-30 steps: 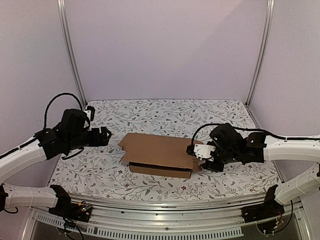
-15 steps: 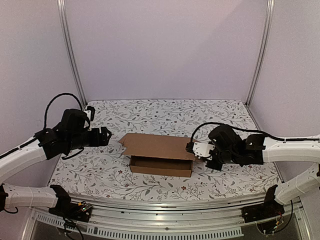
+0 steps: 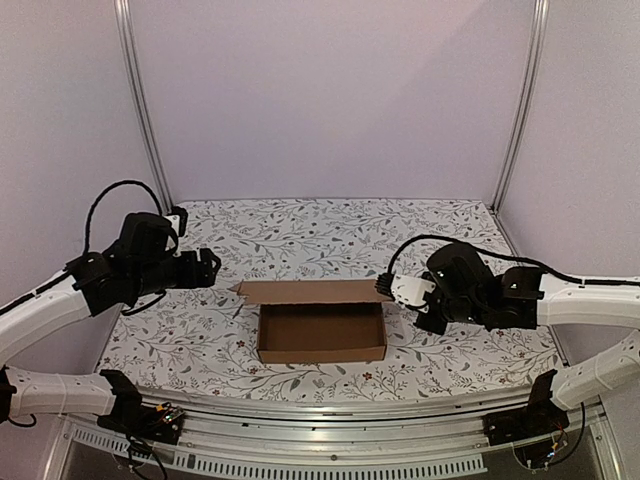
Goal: Fold the paper box
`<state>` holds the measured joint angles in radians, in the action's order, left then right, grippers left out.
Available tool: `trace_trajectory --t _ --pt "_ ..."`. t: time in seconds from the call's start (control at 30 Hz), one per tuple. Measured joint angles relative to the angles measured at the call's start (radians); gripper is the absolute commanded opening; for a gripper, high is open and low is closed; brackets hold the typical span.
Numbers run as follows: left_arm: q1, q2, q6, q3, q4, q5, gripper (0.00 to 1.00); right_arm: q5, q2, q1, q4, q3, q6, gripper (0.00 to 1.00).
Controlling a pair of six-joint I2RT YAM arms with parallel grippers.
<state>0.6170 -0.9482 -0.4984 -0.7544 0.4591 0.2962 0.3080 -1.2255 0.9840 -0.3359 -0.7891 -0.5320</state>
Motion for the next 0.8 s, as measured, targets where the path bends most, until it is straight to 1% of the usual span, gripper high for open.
trace_trajectory --t 0.13,0.3,0.53,0.8 --pt "0.000 0.000 0.009 -0.017 0.012 0.007 0.89 -0.006 0.011 0.000 -0.023 -0.006 0.013 0.00" --pt "0.000 0.000 0.025 -0.018 0.029 -0.006 0.86 -0.024 0.012 0.002 -0.109 -0.063 0.028 0.00" --pt "0.000 -0.001 0.064 -0.018 0.029 -0.124 0.85 -0.061 0.020 0.002 -0.247 -0.148 0.047 0.00" --pt "0.008 0.024 0.114 -0.018 0.069 -0.197 0.85 -0.083 0.020 -0.023 -0.365 -0.204 0.076 0.00"
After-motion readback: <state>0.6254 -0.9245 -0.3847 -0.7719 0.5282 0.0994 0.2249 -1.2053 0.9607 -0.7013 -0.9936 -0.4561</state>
